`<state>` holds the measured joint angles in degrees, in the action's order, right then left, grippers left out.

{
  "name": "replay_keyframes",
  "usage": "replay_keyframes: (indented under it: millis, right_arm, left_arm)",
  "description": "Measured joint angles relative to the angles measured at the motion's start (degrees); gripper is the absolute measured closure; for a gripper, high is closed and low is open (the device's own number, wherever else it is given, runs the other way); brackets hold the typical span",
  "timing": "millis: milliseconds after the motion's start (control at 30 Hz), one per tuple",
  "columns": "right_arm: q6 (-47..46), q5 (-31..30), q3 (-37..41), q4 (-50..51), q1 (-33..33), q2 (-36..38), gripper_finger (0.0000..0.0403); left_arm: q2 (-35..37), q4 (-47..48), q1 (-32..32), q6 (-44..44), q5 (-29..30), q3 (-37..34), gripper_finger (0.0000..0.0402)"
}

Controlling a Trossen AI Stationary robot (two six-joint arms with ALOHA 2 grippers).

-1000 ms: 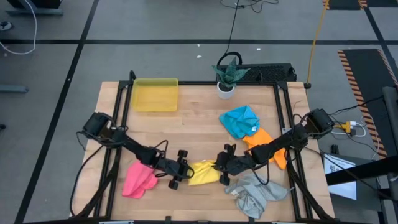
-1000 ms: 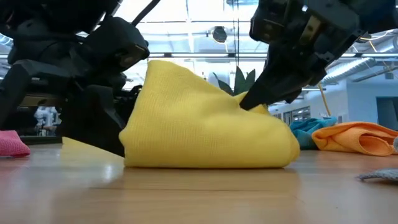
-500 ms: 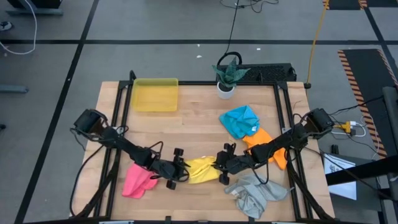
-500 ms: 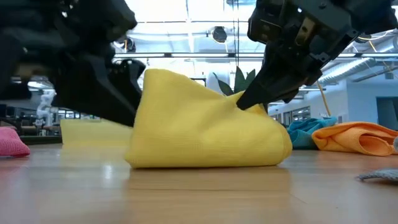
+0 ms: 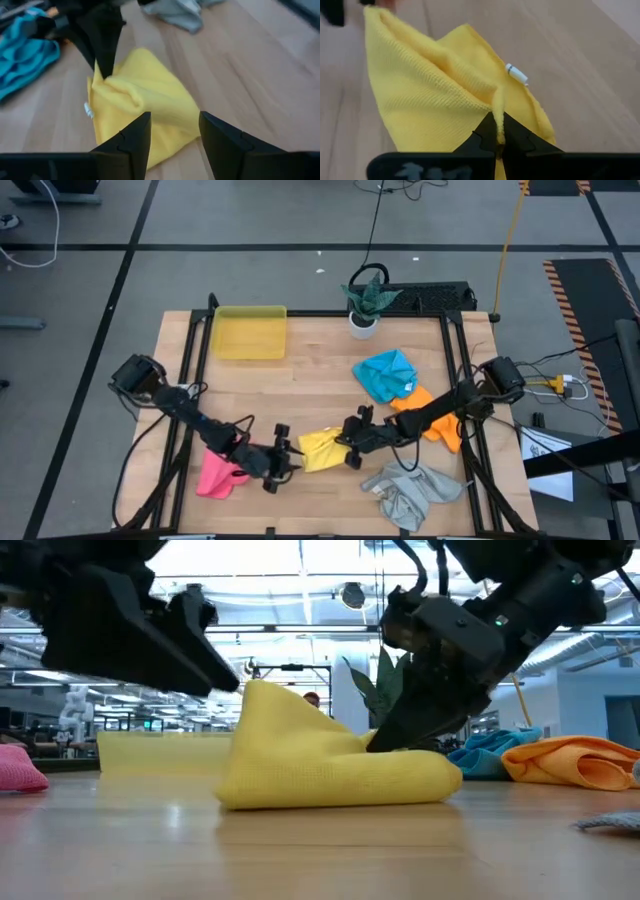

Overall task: Fold microfiber towels
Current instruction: Fold the yellow microfiber cloth

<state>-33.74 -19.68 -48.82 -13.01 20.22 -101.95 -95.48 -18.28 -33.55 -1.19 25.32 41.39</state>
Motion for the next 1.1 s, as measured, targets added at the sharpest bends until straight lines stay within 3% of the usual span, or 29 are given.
replay_keyframes:
  millis: [100, 500, 800, 1100]
  right_arm:
    - [-0.17, -0.09, 0.00, -0.02, -0.39, 0.00, 0.0403]
    - [-1.75, -2.95, 0.00, 1.24, -1.87, 0.00, 0.0403]
    - [-0.76, -2.80, 0.00, 1.62, -1.87, 0.00, 0.0395]
    - [4.55, -4.22, -0.02, 1.94, -2.17, 0.40, 0.0346]
  left_arm:
    - [0.00, -2.52, 0.00, -1.05, 3.22, 0.00, 0.0232]
    - [-3.03, -5.82, 3.85, -2.10, 1.08, 0.00, 0.0232]
    - [-4.33, 4.40, 7.02, -15.44, 9.89, -0.02, 0.0232]
    - [-4.33, 9.18, 7.21, -20.00, 10.21, -0.02, 0.0232]
